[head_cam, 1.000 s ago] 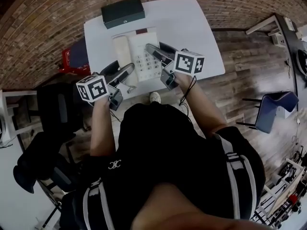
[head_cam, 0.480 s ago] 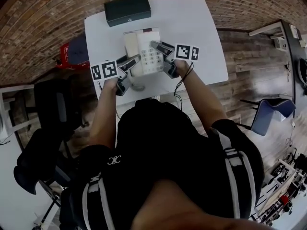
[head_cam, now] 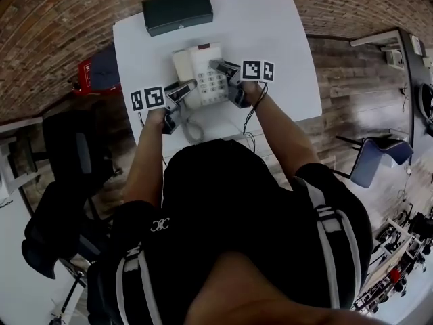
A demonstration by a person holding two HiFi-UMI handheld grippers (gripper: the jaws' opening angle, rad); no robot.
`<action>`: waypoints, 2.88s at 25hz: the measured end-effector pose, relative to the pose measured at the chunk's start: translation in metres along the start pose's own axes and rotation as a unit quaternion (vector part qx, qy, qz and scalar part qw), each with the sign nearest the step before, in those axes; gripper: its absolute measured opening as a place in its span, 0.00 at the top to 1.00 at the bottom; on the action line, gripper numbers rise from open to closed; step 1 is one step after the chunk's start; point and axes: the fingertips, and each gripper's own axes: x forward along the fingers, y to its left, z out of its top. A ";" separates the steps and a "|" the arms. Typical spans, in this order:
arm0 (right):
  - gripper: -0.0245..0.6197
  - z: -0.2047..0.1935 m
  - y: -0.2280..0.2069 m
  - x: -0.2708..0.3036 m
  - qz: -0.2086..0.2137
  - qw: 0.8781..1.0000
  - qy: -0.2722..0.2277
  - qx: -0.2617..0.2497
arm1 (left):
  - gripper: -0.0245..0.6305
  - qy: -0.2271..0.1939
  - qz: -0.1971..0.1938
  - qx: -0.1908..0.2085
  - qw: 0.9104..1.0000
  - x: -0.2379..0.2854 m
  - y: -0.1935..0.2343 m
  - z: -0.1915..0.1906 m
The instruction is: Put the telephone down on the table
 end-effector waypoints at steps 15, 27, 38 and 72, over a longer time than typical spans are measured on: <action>0.61 -0.012 -0.027 0.017 -0.037 0.999 0.028 0.008 | 0.40 0.037 0.004 -0.020 0.999 0.016 0.028 -0.009; 0.61 0.003 -0.020 -0.002 -0.054 0.998 -0.002 -0.036 | 0.40 -0.015 0.028 0.001 0.999 -0.006 0.031 0.004; 0.96 0.037 0.055 -0.060 -0.080 0.974 -0.116 -0.176 | 0.95 -0.164 0.212 0.176 0.947 -0.084 0.001 0.058; 0.96 0.081 0.221 -0.125 -0.114 0.857 -0.328 -0.381 | 0.96 -0.319 0.238 0.353 0.847 -0.163 -0.171 0.109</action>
